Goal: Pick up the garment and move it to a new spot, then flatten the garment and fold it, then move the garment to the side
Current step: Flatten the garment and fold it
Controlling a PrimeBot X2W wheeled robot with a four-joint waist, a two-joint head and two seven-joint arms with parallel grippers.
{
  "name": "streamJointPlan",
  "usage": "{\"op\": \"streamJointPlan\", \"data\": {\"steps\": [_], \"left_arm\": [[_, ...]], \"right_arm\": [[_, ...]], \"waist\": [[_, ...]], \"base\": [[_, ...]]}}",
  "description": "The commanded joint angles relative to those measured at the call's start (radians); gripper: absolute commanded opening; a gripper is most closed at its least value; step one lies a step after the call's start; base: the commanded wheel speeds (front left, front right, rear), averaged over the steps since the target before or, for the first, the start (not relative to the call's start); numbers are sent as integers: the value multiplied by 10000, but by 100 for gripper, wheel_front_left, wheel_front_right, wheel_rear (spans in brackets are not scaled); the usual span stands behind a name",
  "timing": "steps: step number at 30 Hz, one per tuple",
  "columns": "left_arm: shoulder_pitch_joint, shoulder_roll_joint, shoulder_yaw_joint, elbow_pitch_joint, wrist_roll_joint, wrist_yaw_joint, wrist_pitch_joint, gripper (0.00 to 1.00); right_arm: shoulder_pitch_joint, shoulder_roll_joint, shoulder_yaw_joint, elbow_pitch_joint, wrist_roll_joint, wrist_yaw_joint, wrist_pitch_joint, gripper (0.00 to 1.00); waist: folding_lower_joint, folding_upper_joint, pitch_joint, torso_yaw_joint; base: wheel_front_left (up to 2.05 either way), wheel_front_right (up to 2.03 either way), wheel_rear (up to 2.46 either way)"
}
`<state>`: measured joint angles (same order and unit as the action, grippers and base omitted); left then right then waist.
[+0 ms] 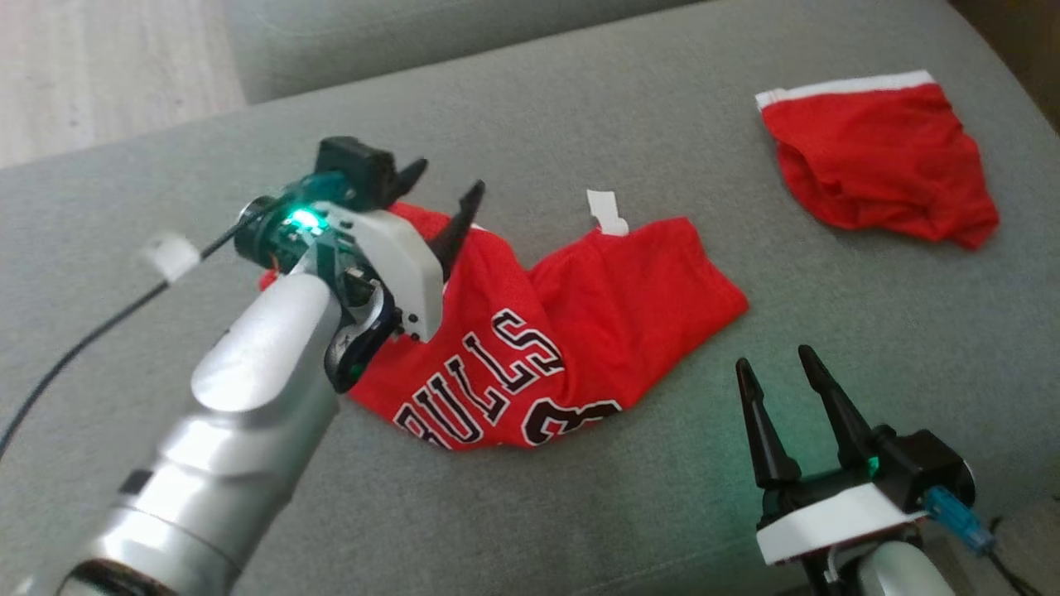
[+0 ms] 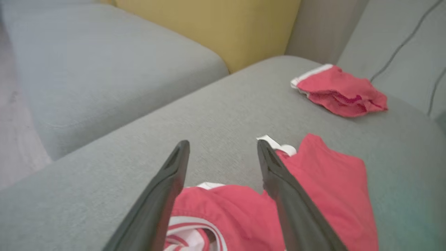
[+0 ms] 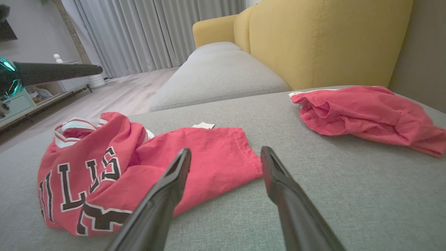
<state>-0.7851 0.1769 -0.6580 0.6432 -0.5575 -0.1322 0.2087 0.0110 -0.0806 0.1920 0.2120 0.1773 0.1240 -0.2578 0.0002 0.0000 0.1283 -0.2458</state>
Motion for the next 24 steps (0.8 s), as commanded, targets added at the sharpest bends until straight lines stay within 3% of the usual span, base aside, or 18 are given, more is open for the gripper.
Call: {"op": "streamJointPlan", "data": {"steps": [1, 7, 17, 18, 19, 20, 24], "left_arm": [[-732, 580, -244, -330, -555, 18, 465, 100], [-1114, 1268, -1717, -261, -1998, 17, 1791, 100], [-938, 1754, -2961, 74, -3064, 16, 2326, 100], [-910, 1822, -3094, 94, -3127, 16, 2314, 79], [-894, 1893, -3217, 126, -3152, 16, 2245, 32], [-884, 1958, -3318, 162, -3162, 16, 2110, 0], [-994, 2063, -3444, 312, -3170, 16, 998, 0]], "right_arm": [[-394, -25, 256, -244, 89, 67, -40, 100], [-544, 72, 320, -184, 113, 67, -40, 100], [-589, 136, 469, -117, 147, 67, -40, 100], [-591, 127, 491, -110, 150, 67, -40, 100], [-600, 117, 510, -106, 150, 67, -40, 100], [-611, 113, 515, -106, 151, 67, -40, 100], [-584, 106, 463, -183, 236, 67, -40, 100]], "waist": [[-2, 0, 191, -189], [-2, 0, 292, -343], [-2, 0, 256, -717], [-2, 0, 252, -761], [-2, 0, 256, -810], [-2, 0, 253, -858], [-2, 0, 201, -923]], "base": [[0, 0, 0], [0, 0, 0], [0, 0, 0], [0, 0, 0], [0, 0, 0], [0, 0, 0], [0, 0, 0]]}}
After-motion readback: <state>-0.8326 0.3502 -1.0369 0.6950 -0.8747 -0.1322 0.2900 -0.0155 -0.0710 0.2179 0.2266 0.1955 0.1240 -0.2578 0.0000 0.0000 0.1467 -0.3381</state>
